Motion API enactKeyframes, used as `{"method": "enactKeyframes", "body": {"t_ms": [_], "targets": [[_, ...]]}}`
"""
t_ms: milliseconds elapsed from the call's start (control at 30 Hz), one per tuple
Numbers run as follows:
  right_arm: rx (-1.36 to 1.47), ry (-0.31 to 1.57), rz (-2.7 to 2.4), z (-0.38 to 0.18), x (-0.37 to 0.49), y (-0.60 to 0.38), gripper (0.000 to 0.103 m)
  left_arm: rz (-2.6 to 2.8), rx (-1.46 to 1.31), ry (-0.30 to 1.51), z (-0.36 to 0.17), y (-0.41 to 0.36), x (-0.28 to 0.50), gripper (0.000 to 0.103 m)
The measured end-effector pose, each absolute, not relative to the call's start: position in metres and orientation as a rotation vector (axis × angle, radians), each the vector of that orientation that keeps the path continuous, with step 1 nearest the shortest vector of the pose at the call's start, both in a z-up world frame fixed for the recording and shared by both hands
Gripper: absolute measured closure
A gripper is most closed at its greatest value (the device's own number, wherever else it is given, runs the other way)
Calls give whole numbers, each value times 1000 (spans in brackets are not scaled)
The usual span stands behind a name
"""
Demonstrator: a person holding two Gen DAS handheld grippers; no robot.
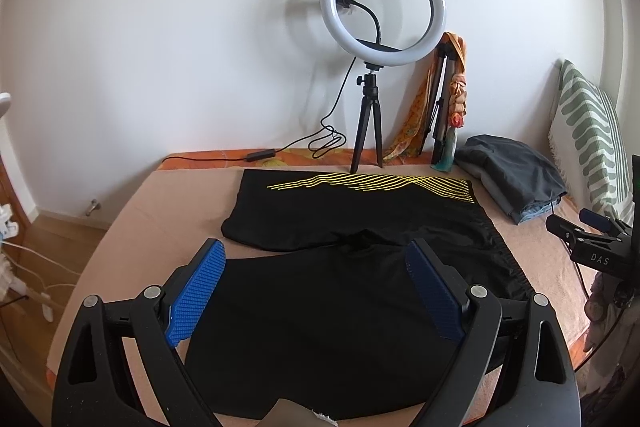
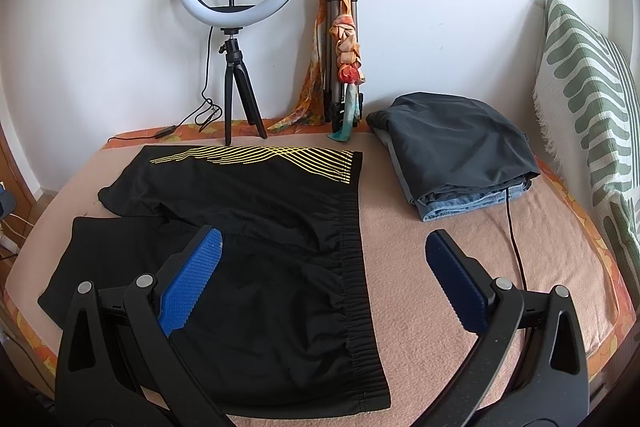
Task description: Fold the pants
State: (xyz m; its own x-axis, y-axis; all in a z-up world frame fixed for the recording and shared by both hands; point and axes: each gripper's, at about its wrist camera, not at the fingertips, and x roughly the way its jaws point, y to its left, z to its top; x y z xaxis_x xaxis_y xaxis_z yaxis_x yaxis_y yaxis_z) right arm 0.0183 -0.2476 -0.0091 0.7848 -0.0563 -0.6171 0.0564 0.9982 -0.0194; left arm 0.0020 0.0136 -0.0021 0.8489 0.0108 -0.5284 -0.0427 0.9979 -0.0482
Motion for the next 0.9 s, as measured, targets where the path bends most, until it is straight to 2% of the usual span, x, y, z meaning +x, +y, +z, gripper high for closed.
{"method": "enactKeyframes", "body": {"t_ms": [900], "targets": [[-6, 668, -63, -9, 19, -245, 0, 37, -51, 552, -2, 14, 1, 11]]}}
